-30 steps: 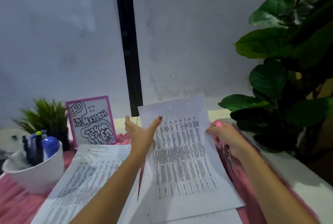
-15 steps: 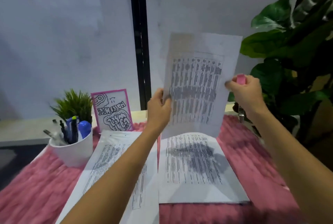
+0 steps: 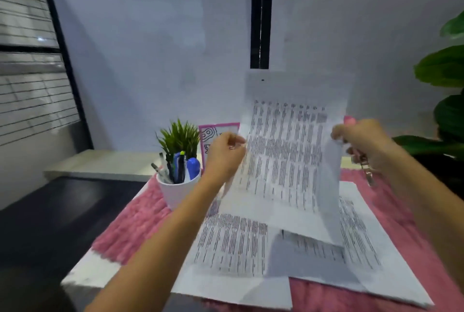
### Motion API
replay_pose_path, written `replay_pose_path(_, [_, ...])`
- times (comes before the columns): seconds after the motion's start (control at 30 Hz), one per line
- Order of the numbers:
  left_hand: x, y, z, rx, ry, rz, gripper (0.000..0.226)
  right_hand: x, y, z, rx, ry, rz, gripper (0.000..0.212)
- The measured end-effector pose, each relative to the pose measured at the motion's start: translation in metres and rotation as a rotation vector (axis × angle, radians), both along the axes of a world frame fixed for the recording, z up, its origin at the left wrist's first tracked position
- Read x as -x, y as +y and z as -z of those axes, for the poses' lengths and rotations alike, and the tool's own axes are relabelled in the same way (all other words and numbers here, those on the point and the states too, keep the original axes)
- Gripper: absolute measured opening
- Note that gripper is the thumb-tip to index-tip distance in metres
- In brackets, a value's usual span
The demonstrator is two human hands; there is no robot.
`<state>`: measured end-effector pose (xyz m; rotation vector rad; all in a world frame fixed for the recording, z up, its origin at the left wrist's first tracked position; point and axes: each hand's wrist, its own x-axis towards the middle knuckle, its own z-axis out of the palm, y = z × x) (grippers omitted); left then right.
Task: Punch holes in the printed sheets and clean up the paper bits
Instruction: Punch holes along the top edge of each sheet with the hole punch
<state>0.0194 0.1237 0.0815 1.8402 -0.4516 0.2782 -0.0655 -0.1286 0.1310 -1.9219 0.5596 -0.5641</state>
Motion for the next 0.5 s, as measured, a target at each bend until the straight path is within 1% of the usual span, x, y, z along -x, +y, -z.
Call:
replay_pose_path(0.07, [-0.006,0.039,0.023,-0.055,0.185,0.01,0.02,-0.017,0.022,0.03,0.037,0.199,-0.117,0.023])
replay_pose_path(0.1, [-0.004,0.056,0.036,-0.11,0.256,0.01,0.019,-0.024,0.034,0.05,0.077,0.283,-0.156,0.027])
replay_pose_path(0.2, [0.006,0.09,0.072,-0.256,0.39,-0.015,0.011,-0.045,0.068,0.11,0.21,0.496,-0.258,0.024])
replay_pose_path(0.23, [0.008,0.096,0.081,-0.297,0.409,-0.038,0.013,-0.051,0.074,0.126,0.23,0.534,-0.272,0.03])
replay_pose_path(0.3, [0.006,0.103,0.095,-0.375,0.427,-0.089,0.019,-0.058,0.081,0.142,0.239,0.567,-0.259,0.055])
replay_pose_path(0.33, [0.004,0.104,0.099,-0.398,0.428,-0.105,0.02,-0.061,0.083,0.146,0.25,0.564,-0.244,0.06])
replay_pose_path(0.37, [0.001,0.104,0.101,-0.423,0.419,-0.122,0.019,-0.062,0.085,0.146,0.258,0.554,-0.24,0.059])
replay_pose_path(0.4, [0.0,0.103,0.102,-0.45,0.403,-0.14,0.018,-0.063,0.088,0.145,0.27,0.547,-0.234,0.053])
replay_pose_path(0.47, [-0.003,0.103,0.102,-0.513,0.384,-0.162,0.018,-0.065,0.091,0.145,0.301,0.538,-0.247,0.031])
replay_pose_path(0.5, [-0.004,0.103,0.102,-0.541,0.387,-0.164,0.018,-0.066,0.091,0.145,0.321,0.544,-0.241,0.025])
